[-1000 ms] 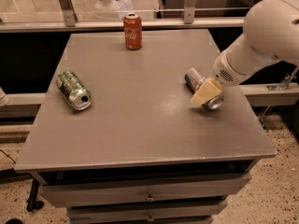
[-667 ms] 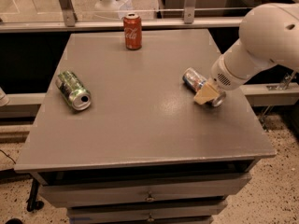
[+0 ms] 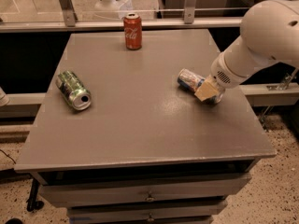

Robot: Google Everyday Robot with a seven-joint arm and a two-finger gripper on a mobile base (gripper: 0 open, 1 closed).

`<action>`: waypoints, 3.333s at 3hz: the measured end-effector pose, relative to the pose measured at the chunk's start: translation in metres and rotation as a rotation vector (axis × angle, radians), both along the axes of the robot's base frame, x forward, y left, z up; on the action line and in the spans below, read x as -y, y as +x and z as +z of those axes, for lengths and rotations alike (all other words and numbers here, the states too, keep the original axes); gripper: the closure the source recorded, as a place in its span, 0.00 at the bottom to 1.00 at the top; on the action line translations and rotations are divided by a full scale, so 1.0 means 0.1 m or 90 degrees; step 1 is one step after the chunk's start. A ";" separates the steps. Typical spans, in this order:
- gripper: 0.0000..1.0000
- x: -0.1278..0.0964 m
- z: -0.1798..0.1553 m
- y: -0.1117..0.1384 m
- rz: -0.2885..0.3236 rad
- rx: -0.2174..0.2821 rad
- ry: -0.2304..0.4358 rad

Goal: Move redbull can near coke can

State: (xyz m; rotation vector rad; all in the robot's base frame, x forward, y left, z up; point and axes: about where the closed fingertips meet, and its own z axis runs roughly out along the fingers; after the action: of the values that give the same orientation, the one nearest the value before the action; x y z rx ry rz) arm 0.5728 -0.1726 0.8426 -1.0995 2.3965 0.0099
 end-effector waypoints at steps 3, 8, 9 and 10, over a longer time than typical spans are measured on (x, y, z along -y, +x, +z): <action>1.00 0.06 0.35 0.14 0.003 0.044 0.001; 1.00 -0.46 0.57 1.81 -0.016 0.081 0.100; 1.00 -0.64 0.54 2.10 -0.010 0.065 0.101; 1.00 -0.89 0.50 2.24 0.000 0.047 0.113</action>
Offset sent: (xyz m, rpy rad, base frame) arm 0.0268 -0.0195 0.0615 -0.0139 -0.1285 -0.0033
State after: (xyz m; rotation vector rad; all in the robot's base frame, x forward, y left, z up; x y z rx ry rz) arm 0.7965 -0.0833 0.8923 -0.9996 2.2814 0.1754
